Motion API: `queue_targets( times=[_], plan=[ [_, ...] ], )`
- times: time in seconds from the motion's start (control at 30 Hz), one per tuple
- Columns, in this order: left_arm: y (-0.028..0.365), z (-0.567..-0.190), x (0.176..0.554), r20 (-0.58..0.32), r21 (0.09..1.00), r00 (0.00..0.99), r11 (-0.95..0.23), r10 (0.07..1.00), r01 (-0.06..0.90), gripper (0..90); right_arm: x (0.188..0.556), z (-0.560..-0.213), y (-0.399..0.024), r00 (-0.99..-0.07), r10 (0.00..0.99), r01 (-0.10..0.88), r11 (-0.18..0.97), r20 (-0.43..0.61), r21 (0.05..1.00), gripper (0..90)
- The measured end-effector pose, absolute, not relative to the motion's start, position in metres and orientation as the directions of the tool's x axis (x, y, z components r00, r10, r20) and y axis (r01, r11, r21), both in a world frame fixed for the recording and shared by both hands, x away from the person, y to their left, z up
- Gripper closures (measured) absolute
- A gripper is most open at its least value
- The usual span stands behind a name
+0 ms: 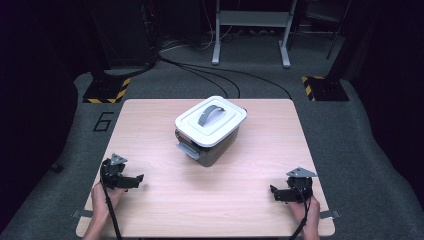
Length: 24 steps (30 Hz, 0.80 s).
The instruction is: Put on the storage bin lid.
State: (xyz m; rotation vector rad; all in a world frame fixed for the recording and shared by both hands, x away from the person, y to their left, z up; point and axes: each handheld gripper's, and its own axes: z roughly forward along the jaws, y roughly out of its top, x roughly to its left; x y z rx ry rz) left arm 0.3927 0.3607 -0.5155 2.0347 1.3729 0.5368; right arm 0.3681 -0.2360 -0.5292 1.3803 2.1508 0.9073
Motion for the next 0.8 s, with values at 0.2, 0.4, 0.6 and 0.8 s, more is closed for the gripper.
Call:
queue_targets(
  times=[0.2, 0.4, 0.6, 0.8],
  plan=[
    [0.356, -0.529, 0.388, -0.004, 0.704, 0.364, -0.256, 0.931, 0.663, 0.0, 0.368, -0.529, -0.236, -0.415, 0.910, 0.631, 0.292, -0.006, 0.718, 0.4],
    [0.357, -0.531, 0.386, -0.007, 0.721, 0.358, -0.243, 0.934, 0.649, 0.0, 0.368, -0.529, -0.236, -0.415, 0.910, 0.631, 0.294, -0.007, 0.718, 0.4],
    [0.357, -0.532, 0.386, -0.007, 0.721, 0.357, -0.243, 0.934, 0.649, 0.0, 0.368, -0.529, -0.236, -0.415, 0.910, 0.631, 0.294, -0.008, 0.718, 0.4],
    [0.356, -0.532, 0.385, -0.006, 0.723, 0.354, -0.240, 0.935, 0.648, 0.0, 0.368, -0.529, -0.236, -0.415, 0.910, 0.631, 0.293, -0.007, 0.718, 0.4]
  ],
)
